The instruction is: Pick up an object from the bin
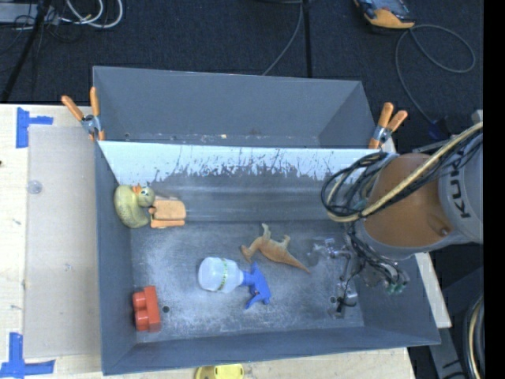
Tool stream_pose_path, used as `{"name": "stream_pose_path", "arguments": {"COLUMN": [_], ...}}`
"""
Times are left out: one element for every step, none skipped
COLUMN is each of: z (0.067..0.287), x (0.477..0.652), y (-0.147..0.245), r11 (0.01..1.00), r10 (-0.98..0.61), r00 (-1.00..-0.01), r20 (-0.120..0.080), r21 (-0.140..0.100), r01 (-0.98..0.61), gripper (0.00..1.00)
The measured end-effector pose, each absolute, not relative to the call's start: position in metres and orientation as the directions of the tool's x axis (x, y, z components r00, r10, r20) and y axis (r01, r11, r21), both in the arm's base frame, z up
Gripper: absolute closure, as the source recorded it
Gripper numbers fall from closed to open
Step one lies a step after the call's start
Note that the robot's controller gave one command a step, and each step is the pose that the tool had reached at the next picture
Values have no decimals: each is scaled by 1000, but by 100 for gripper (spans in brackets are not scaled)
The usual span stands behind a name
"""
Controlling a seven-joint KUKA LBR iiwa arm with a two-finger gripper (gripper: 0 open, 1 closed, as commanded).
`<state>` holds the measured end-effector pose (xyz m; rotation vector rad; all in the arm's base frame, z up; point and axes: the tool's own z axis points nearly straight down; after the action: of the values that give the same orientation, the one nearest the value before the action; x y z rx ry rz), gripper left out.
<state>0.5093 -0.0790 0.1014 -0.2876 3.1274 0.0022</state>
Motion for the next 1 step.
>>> {"name": "stream_pose_path", "arguments": {"z": [110], "x": [523], "y": [-46], "r11": [990], "r10": [-143], "r00": [-990], "r20": [17], "r21": [4], "r01": [-143], "gripper": [0]}}
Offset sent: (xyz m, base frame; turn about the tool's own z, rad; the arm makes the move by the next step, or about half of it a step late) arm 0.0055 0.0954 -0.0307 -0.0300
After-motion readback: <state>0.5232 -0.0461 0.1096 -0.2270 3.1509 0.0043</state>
